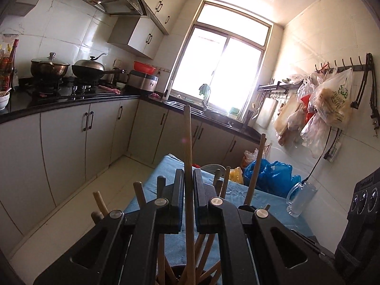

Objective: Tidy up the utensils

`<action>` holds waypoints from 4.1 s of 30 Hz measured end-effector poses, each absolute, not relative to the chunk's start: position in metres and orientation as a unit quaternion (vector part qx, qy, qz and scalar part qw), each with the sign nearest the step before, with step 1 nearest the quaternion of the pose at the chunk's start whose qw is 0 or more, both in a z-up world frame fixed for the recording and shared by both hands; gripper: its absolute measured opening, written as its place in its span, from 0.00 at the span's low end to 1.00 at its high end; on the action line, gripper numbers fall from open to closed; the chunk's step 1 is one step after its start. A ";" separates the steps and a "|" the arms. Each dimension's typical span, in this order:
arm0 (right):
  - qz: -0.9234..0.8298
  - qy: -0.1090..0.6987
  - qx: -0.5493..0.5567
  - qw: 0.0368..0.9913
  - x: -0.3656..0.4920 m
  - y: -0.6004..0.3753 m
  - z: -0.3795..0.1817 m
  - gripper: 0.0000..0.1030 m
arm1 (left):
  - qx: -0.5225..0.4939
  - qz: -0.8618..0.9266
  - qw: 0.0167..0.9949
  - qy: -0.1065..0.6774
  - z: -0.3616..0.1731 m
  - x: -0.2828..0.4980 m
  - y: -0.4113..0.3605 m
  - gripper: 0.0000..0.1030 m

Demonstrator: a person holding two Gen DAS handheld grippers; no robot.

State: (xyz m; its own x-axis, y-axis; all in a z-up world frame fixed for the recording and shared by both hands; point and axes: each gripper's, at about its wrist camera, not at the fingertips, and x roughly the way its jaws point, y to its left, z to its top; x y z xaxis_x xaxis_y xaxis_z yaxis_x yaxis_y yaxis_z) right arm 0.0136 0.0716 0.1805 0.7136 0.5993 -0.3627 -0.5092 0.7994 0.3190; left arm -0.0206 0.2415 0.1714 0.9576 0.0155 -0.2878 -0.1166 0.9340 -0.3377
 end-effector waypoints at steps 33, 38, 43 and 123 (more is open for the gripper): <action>0.275 0.226 0.128 0.926 -0.003 0.044 0.195 0.23 | -0.164 0.075 0.969 0.169 0.195 -0.060 0.237 0.43; 0.263 0.228 0.135 0.928 -0.015 0.028 0.196 0.24 | -0.139 0.095 0.973 0.155 0.202 -0.093 0.229 0.58; 0.250 0.233 0.137 0.930 -0.029 0.014 0.193 0.27 | -0.118 0.125 0.974 0.147 0.202 -0.120 0.220 0.75; 0.142 0.296 0.012 0.945 -0.118 -0.009 0.115 0.59 | -0.045 0.162 0.926 0.337 0.104 -0.150 0.167 1.00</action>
State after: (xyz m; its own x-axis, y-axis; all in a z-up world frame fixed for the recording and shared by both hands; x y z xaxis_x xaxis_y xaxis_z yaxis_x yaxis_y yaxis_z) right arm -0.1177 -0.0091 0.1152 0.7847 0.2759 -0.5551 -0.2617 0.9592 0.1068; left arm -0.1501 0.1671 0.1045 0.7198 0.2701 -0.6395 -0.3307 0.9434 0.0262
